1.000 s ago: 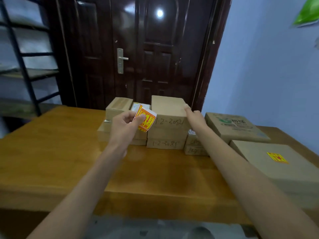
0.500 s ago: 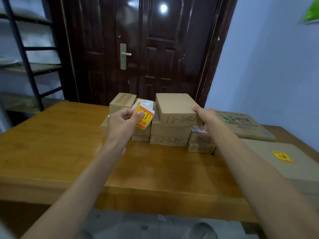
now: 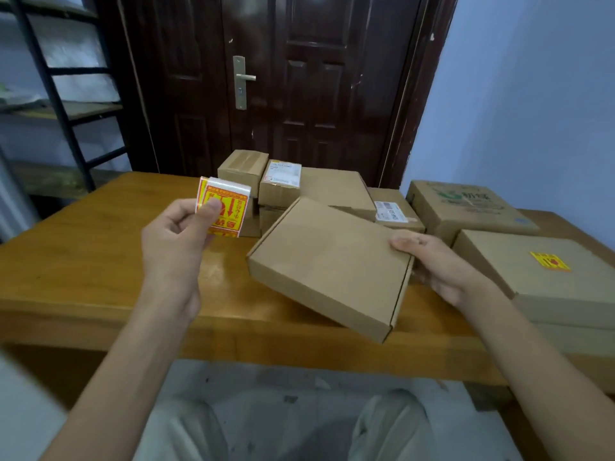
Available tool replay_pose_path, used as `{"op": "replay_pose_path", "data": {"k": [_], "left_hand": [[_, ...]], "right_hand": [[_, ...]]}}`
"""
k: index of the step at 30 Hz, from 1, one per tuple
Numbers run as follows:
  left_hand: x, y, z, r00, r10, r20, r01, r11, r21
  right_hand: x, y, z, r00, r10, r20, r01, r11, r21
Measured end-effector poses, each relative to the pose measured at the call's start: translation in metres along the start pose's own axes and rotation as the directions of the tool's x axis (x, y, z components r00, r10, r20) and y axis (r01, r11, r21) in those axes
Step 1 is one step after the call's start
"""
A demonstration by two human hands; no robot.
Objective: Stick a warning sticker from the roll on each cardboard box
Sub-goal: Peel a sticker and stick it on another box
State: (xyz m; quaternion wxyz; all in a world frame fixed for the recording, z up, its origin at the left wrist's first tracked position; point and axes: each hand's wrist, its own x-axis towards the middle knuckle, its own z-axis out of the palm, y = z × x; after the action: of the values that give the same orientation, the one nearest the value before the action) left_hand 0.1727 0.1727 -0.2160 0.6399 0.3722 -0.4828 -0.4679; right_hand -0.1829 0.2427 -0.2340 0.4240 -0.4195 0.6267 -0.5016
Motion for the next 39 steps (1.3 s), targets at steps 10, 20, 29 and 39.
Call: {"op": "replay_pose_path", "data": {"k": [10, 20, 29, 39], "left_hand": [[-0.03, -0.039, 0.008, 0.967, -0.066, 0.245, 0.029, 0.988, 0.152], [-0.006, -0.078, 0.024, 0.931, -0.023, 0.364, -0.103, 0.941, 0.323], [0.011, -0.105, 0.035, 0.937, 0.082, 0.338, -0.234, 0.868, 0.437], [0.018, -0.107, 0.034, 0.913, 0.064, 0.402, -0.245, 0.875, 0.417]], "right_hand": [[0.06, 0.027, 0.029, 0.983, 0.083, 0.166, -0.02, 0.936, -0.351], [0.021, 0.021, 0.071, 0.811, -0.579, -0.088, 0.433, 0.694, -0.575], [0.012, 0.025, 0.115, 0.824, -0.545, 0.154, 0.529, 0.642, -0.556], [0.028, 0.028, 0.135, 0.795, -0.597, 0.108, 0.543, 0.622, -0.564]]}}
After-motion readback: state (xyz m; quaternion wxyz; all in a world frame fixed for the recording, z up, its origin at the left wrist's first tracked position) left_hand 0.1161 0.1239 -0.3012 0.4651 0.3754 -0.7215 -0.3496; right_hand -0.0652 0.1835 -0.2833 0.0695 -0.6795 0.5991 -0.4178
